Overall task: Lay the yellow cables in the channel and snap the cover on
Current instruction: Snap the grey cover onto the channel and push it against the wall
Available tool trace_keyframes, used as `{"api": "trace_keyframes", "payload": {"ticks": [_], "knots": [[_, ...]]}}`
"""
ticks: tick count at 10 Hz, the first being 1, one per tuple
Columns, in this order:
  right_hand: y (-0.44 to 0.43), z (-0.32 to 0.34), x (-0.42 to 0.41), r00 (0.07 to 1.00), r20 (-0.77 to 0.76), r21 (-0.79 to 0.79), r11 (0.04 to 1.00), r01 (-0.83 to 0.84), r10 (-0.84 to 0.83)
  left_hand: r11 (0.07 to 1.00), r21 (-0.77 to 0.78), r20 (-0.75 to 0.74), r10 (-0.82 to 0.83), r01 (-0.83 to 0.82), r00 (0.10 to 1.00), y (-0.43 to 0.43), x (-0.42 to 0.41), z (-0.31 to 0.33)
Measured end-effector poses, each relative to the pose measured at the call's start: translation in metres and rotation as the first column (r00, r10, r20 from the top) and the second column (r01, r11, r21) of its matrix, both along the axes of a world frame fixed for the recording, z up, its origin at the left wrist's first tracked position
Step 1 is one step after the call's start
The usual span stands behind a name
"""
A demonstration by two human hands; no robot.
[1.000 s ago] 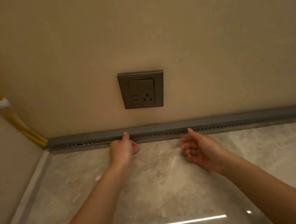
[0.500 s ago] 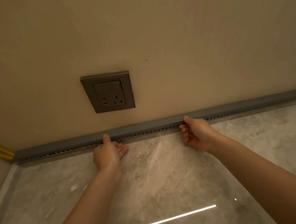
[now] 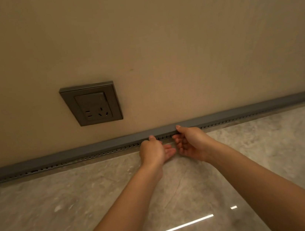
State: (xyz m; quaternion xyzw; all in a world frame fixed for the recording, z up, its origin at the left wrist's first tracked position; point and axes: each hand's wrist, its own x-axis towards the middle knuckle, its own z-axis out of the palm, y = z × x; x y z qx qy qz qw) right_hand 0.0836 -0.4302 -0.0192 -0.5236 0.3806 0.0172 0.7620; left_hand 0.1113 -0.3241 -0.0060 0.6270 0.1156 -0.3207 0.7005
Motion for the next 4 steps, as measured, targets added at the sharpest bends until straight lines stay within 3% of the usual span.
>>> {"api": "trace_keyframes", "payload": {"ticks": [2,4], "knots": [[0.000,0.001,-0.005,0.999,-0.015,-0.035,0.999,-0.031,0.031,0.994,0.059,0.011,-0.094,0.093,0.996,0.012,0.000,0.002],[0.006,0.010,-0.019,0.992,-0.028,-0.083,0.989,-0.125,0.123,0.922,0.252,0.002,-0.303,0.293,0.953,0.036,-0.005,0.007]]}}
